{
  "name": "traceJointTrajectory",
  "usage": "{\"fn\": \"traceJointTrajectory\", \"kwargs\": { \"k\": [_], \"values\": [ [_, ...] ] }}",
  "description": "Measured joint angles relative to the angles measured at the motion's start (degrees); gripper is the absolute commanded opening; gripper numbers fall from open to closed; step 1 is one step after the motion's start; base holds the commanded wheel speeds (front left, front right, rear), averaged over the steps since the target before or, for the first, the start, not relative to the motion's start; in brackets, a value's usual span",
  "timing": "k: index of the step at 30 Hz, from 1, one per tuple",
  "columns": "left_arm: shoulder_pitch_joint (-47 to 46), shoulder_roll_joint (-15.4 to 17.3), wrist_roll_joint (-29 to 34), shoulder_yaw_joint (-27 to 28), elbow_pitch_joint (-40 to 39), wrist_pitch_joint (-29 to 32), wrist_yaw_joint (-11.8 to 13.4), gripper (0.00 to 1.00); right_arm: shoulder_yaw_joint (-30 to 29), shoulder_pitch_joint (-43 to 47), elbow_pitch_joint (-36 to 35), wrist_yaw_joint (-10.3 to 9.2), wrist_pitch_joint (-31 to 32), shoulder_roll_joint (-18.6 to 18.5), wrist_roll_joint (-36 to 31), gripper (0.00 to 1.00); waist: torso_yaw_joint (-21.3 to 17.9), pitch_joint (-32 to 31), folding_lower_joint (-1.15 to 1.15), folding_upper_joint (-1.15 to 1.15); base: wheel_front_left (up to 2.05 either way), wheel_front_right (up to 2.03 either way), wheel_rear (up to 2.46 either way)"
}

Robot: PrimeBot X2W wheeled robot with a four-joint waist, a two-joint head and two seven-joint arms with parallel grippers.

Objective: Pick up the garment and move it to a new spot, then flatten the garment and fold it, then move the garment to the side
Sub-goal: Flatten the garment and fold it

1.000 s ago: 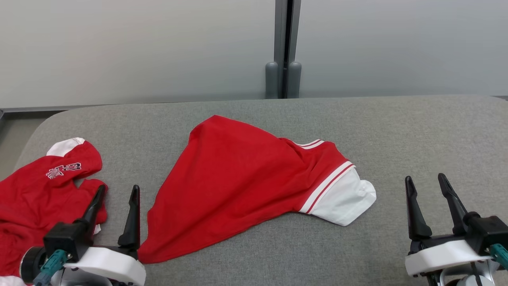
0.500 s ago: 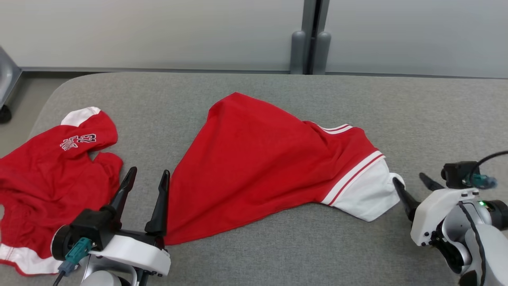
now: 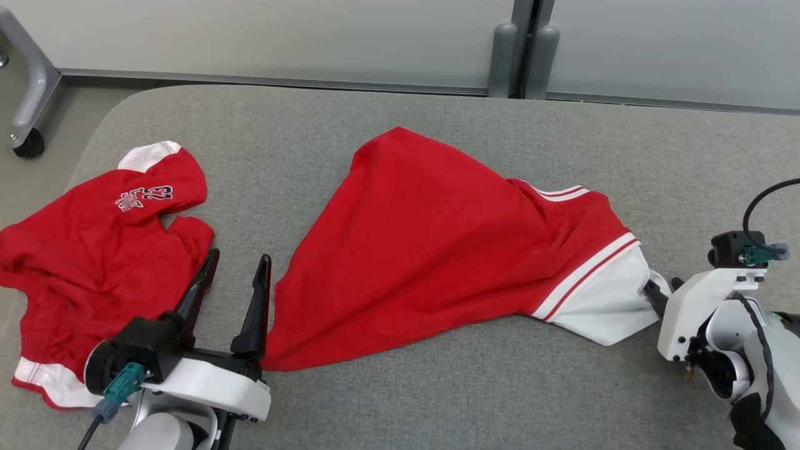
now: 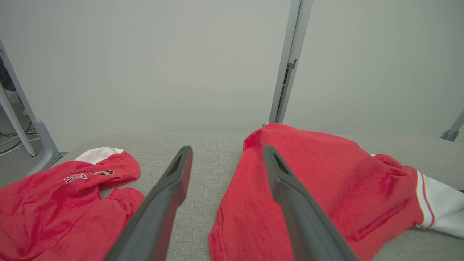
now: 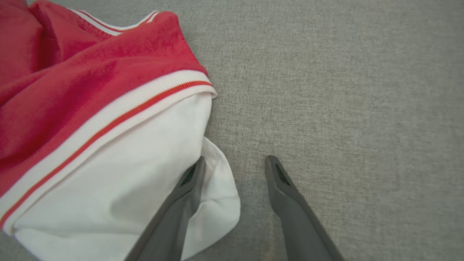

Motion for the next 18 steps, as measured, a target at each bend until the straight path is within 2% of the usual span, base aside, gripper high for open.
{"fn": "traceJointTrajectory", "kwargs": {
  "k": [1,7,12,18],
  "values": [
    [0.0,-0.21,0.18,0.21,0.16,0.0,-0.01,1.0,0.12,-0.06,0.02,0.0,-0.36,0.15,0.38,0.0,-0.03,-0.05,0.0,0.0,0.0,0.0,0.0],
    [0.81,-1.43,0.79,1.15,1.33,0.0,-0.59,1.0,0.91,1.49,-0.52,0.0,-2.74,0.04,2.23,0.0,-1.08,-2.08,0.0,0.0,0.0,0.0,0.0],
    [2.58,-2.1,0.93,2.0,1.76,-0.01,-1.0,1.0,0.05,3.73,-4.68,0.0,-4.0,-1.35,3.54,0.0,-3.67,-4.32,0.0,0.0,0.0,0.0,0.0],
    [4.36,-3.15,1.43,3.16,1.76,-0.1,-1.2,1.0,-2.45,9.96,-14.83,0.0,1.87,-1.77,7.69,0.0,-8.19,-6.33,0.0,0.0,0.0,0.0,0.0]
  ]
}}
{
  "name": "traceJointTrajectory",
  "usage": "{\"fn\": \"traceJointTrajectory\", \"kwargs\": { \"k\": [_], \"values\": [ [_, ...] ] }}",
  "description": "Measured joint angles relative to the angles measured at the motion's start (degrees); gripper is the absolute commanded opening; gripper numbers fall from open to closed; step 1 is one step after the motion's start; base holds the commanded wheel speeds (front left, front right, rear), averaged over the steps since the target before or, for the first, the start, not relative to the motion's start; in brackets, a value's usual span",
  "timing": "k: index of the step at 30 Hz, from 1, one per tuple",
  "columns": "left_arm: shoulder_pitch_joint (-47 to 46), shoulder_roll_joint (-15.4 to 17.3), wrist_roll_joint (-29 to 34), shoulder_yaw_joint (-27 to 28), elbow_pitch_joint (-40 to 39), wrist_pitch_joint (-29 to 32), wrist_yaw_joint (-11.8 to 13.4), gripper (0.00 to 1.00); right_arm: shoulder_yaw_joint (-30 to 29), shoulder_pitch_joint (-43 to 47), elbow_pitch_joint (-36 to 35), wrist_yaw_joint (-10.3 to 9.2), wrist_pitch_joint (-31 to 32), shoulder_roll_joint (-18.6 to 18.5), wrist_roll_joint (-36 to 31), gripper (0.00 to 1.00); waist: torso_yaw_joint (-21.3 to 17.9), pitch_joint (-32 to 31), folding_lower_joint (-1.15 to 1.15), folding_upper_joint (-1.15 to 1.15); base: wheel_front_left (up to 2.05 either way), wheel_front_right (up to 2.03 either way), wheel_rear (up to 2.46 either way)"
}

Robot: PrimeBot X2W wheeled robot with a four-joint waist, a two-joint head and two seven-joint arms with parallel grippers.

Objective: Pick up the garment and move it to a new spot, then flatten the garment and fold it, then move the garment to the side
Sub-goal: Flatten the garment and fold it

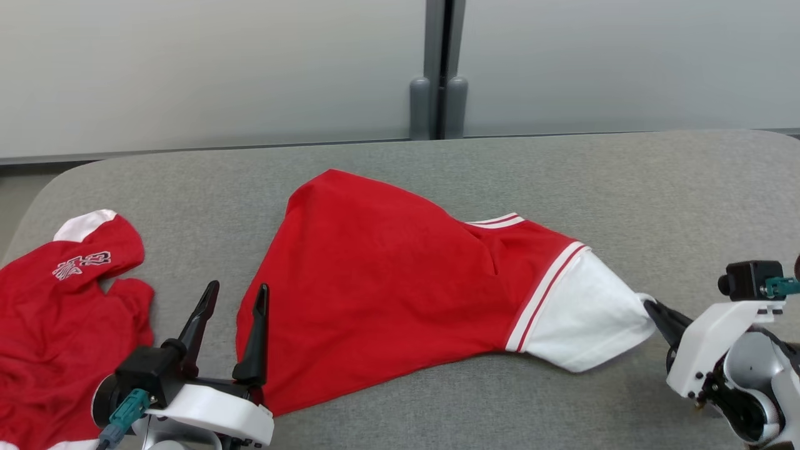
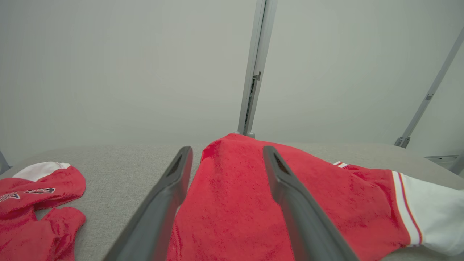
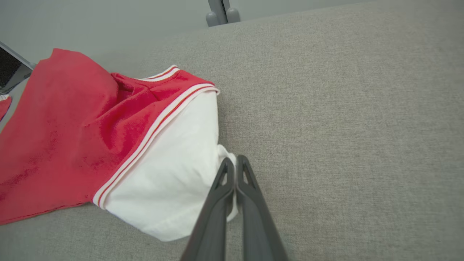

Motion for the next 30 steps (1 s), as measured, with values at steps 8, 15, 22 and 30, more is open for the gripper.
{"fn": "traceJointTrajectory", "kwargs": {
  "k": [8,15,22,30],
  "values": [
    [0.45,-0.96,0.97,1.38,-0.19,0.0,-0.37,1.0,-9.7,12.51,-15.15,0.0,12.61,2.52,2.2,0.0,-5.09,-0.12,0.0,0.0,0.0,0.0,0.0],
    [0.31,-1.3,1.48,2.42,0.37,0.01,-1.32,1.0,-18.36,16.86,-21.47,0.0,16.7,8.46,-5.88,1.0,-5.84,1.46,0.0,0.0,0.0,0.0,0.0],
    [0.54,-1.33,2.0,3.57,0.71,0.01,-1.56,1.0,-23.71,18.36,-29.14,-0.01,9.83,11.47,-9.65,1.0,-4.47,-0.21,0.0,0.0,0.0,0.0,0.0],
    [2.21,-1.6,2.0,3.82,0.73,0.01,-1.57,1.0,-19.05,20.06,-27.35,-0.01,-1.19,12.89,-12.41,1.0,-2.41,-3.0,0.0,0.0,0.0,0.0,0.0]
  ]
}}
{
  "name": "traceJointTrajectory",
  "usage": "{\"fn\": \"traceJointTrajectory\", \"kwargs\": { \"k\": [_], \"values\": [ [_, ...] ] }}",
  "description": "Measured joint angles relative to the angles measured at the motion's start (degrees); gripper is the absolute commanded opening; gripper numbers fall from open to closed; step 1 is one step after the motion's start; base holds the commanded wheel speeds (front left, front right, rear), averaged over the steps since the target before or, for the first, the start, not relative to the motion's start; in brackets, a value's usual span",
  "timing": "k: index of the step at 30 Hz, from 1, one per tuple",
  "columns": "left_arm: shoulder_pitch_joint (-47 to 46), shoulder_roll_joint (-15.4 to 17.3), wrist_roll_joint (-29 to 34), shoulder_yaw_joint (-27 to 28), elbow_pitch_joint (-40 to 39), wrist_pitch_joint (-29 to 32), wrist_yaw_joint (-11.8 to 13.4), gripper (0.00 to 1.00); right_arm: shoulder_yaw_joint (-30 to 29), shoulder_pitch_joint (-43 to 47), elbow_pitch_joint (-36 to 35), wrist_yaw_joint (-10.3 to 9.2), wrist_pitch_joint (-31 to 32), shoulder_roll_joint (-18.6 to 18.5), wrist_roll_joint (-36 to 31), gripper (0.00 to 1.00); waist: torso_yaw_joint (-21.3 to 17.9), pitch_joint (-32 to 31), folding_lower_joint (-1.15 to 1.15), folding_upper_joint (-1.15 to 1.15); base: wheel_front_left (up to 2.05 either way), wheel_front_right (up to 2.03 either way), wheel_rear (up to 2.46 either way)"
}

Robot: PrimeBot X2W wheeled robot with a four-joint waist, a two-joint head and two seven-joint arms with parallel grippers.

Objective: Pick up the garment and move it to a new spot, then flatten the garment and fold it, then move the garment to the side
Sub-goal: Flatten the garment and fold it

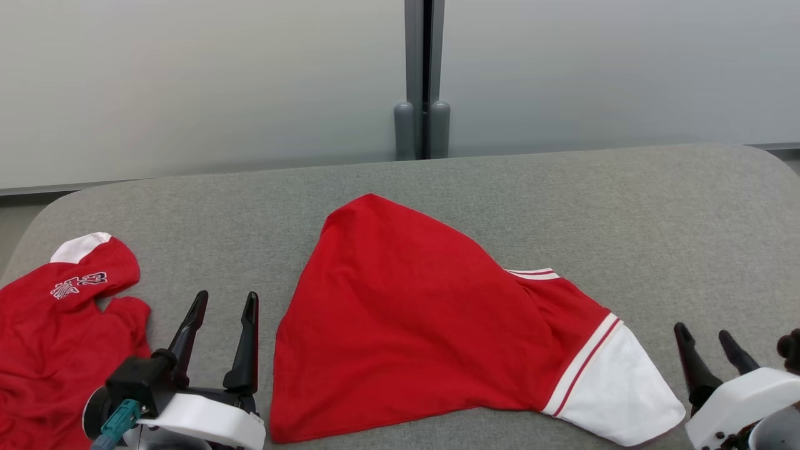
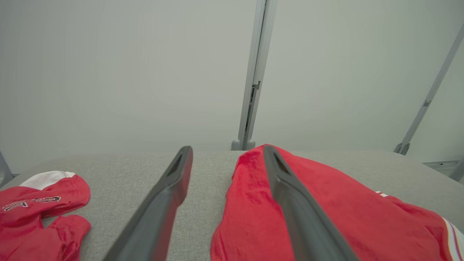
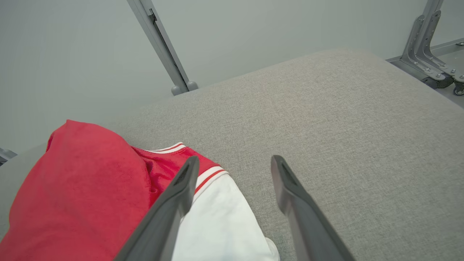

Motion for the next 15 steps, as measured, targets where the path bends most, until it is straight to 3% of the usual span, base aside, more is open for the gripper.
{"fn": "traceJointTrajectory", "kwargs": {
  "k": [7,15],
  "values": [
    [0.33,0.33,0.19,-0.48,-0.38,0.44,-0.01,1.0,1.7,-1.26,9.61,0.01,-1.99,-0.07,-2.79,1.0,2.28,-0.43,0.0,0.0,0.0,0.0,0.0],
    [0.32,0.76,0.18,-0.93,-1.04,0.94,-0.02,1.0,1.27,-6.0,20.18,0.0,4.83,-1.36,-3.0,1.0,3.54,1.12,0.0,0.0,0.0,0.0,0.0]
  ]
}}
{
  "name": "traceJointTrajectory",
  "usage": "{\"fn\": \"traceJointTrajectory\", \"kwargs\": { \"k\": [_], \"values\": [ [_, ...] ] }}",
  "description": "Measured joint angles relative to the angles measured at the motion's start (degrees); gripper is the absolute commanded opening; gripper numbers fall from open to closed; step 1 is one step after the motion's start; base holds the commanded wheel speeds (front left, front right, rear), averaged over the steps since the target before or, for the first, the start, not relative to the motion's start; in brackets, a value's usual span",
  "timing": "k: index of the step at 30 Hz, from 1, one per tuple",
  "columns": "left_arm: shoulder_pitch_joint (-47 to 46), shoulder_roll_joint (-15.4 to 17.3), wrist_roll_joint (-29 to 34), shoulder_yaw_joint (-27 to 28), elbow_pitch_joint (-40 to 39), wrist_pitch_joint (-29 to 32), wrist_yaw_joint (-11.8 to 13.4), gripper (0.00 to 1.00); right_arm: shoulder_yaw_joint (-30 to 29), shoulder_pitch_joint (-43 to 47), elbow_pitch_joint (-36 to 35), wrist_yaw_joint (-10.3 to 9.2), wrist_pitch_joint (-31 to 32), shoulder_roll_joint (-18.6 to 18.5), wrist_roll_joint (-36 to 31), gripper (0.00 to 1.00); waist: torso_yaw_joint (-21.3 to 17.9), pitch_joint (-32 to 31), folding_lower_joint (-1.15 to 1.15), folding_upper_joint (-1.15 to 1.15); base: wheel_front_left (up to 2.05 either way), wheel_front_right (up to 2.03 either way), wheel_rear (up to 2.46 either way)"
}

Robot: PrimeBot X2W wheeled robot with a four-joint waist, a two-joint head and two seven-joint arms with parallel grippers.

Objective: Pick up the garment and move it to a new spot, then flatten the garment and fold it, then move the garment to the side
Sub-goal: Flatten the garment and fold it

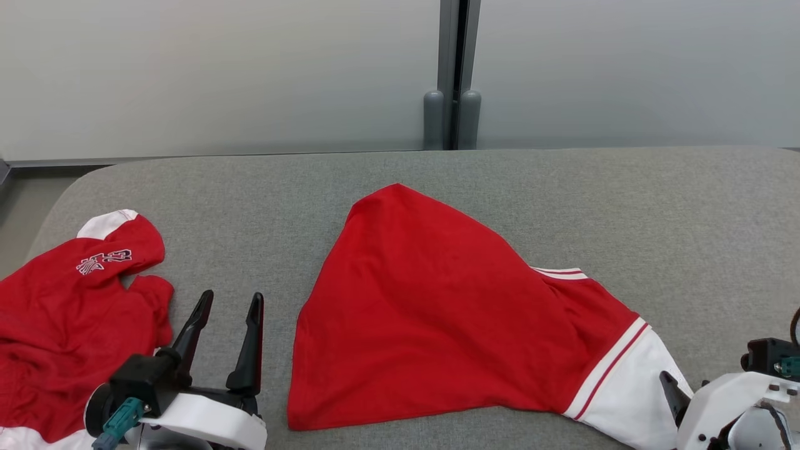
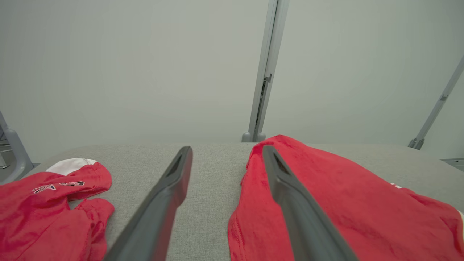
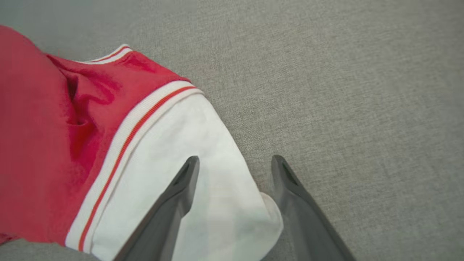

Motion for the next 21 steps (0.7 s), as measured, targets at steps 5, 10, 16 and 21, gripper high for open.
{"fn": "traceJointTrajectory", "kwargs": {
  "k": [5,10,16,21],
  "values": [
    [-0.56,0.38,0.0,-0.07,-0.07,0.11,-0.04,1.0,0.6,-2.82,4.97,0.0,2.71,-0.11,1.07,0.85,1.08,1.18,0.0,0.0,0.0,0.0,0.0],
    [-0.98,0.52,0.0,-0.12,-0.26,0.33,-0.03,1.0,1.21,-4.56,6.26,0.0,1.47,-0.67,2.41,0.0,2.08,2.03,0.0,0.0,0.0,0.0,0.0],
    [-1.23,0.58,-0.12,0.1,-0.45,0.25,0.22,1.0,0.93,-8.36,5.86,0.0,-2.72,-0.94,4.46,0.0,2.5,3.15,0.0,0.0,0.0,0.0,0.0],
    [-2.14,0.47,-0.24,0.05,-0.49,0.16,0.2,1.0,0.92,-12.96,8.03,0.0,-3.53,-1.49,6.01,0.0,2.48,4.49,0.0,0.0,0.0,0.0,0.0]
  ]
}}
